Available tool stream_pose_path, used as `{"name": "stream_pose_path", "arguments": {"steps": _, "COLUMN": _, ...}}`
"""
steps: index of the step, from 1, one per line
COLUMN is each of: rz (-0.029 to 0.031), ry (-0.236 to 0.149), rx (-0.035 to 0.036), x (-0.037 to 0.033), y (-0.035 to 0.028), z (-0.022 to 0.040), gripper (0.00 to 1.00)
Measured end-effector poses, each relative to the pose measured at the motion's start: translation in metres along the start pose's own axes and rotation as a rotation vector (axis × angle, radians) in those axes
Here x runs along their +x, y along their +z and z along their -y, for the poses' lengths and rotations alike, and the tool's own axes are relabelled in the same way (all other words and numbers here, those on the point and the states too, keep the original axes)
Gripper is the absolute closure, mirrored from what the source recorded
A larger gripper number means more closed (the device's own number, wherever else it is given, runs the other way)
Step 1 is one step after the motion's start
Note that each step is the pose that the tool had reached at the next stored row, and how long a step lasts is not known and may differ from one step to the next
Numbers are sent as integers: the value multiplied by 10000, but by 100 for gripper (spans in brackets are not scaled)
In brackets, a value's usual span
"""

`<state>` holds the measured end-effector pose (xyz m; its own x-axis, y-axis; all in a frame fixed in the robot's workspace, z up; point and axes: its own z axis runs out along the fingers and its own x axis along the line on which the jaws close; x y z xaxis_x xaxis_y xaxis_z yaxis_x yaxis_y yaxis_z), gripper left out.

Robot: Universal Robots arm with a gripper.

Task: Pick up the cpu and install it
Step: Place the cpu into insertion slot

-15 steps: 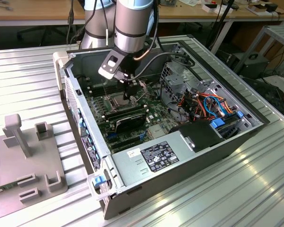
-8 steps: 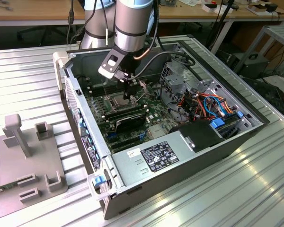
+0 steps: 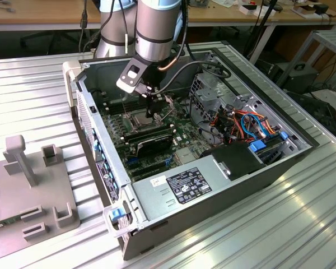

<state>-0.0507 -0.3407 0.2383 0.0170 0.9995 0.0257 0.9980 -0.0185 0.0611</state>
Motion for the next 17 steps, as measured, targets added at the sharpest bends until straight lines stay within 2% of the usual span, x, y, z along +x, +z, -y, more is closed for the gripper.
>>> {"name": "stream_pose_path", "arguments": {"steps": 3, "rz": 2, "ry": 0, "rx": 1, "x": 1, "y": -30, "z": -2, "gripper": 39}}
{"name": "stream_pose_path", "arguments": {"steps": 6, "rz": 0, "ry": 1, "rx": 0, "x": 3, "y": -112, "z": -7, "gripper": 39}}
{"name": "stream_pose_path", "arguments": {"steps": 17, "rz": 0, "ry": 0, "rx": 0, "x": 3, "y": -122, "z": -7, "gripper": 39}}
